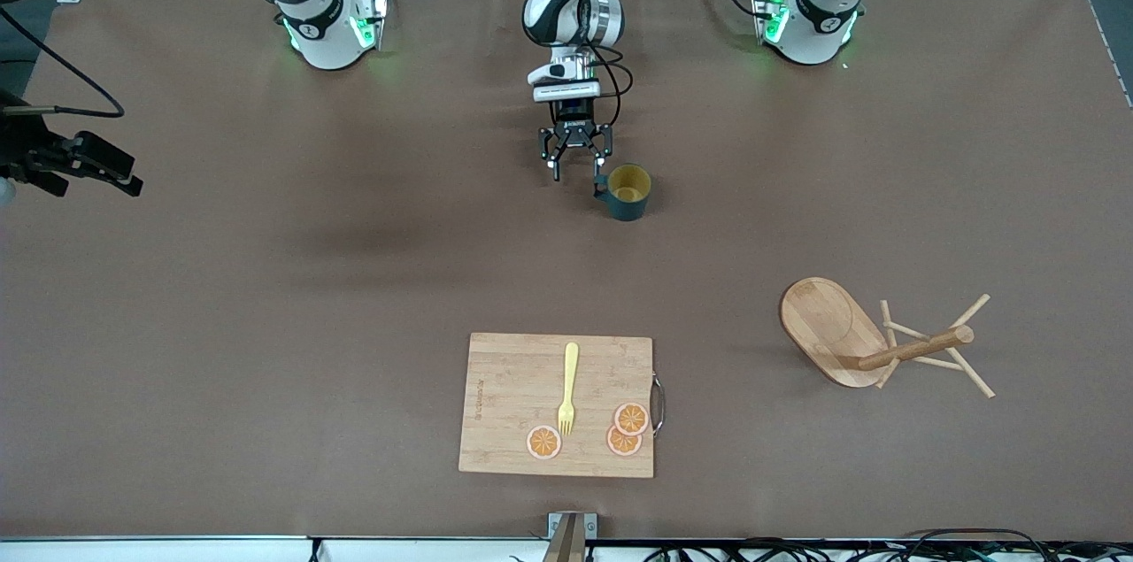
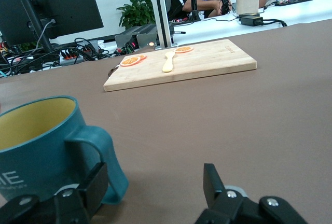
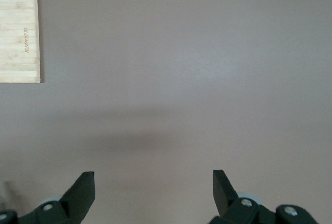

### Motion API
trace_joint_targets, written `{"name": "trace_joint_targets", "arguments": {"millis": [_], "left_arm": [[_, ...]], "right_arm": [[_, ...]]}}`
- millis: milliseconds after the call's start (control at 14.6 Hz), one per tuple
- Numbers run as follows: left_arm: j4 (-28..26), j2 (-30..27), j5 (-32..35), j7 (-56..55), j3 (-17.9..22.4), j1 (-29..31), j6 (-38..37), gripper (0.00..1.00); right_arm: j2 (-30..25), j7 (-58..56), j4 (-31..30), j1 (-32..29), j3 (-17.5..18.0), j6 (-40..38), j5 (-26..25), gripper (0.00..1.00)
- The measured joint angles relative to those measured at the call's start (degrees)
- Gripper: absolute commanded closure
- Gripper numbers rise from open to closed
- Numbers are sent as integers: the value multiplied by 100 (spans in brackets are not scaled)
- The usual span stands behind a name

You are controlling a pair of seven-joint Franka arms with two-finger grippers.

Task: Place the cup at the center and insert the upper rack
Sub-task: 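Close the left gripper on the mug's rim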

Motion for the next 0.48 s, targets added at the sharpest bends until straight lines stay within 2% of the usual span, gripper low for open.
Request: {"name": "trace_joint_targets", "arguments": {"millis": [479], "left_arm": [[13,52,26,0,151,3,95,17]], "right_arm": [[-1,0,22,11,-13,10,-23,0]]}}
